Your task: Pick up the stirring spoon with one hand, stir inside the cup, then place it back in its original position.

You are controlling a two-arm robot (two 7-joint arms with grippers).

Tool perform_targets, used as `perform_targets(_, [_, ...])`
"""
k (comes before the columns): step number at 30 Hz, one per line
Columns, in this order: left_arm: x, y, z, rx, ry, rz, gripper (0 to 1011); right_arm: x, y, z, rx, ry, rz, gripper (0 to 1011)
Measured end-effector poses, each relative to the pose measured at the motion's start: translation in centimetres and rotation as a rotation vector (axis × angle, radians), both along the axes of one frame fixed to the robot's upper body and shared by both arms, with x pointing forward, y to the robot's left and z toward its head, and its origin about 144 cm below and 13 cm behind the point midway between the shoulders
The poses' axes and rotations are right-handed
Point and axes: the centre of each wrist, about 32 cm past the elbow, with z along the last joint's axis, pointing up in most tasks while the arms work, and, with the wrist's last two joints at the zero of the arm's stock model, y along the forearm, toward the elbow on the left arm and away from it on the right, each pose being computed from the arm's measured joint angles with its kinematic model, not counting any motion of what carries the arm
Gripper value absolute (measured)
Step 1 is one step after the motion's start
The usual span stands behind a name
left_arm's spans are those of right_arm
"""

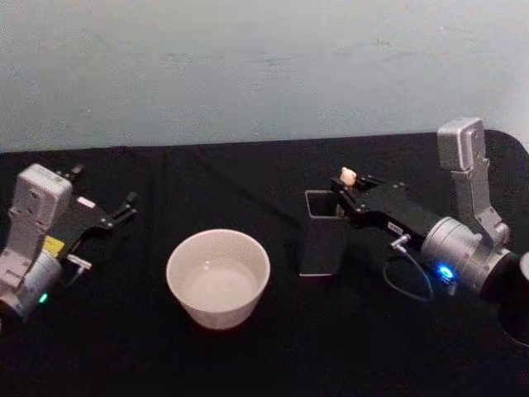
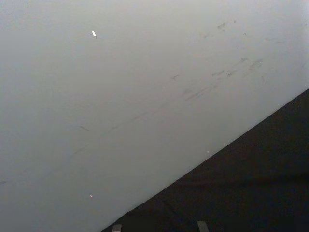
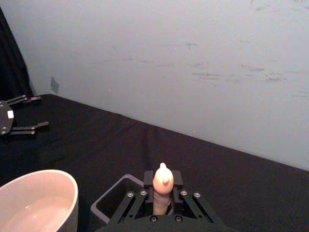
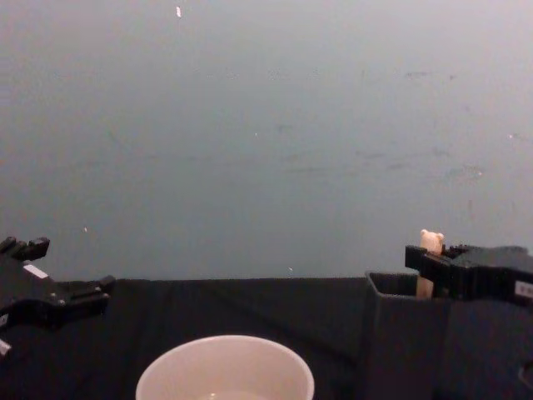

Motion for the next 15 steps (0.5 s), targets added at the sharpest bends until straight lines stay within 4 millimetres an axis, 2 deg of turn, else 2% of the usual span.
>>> perform_targets(15, [0.00, 0.00, 0.00, 0.000, 0.000, 0.000, 1001, -0.08, -0.02, 0.22, 0.001, 0.004, 0.015, 208])
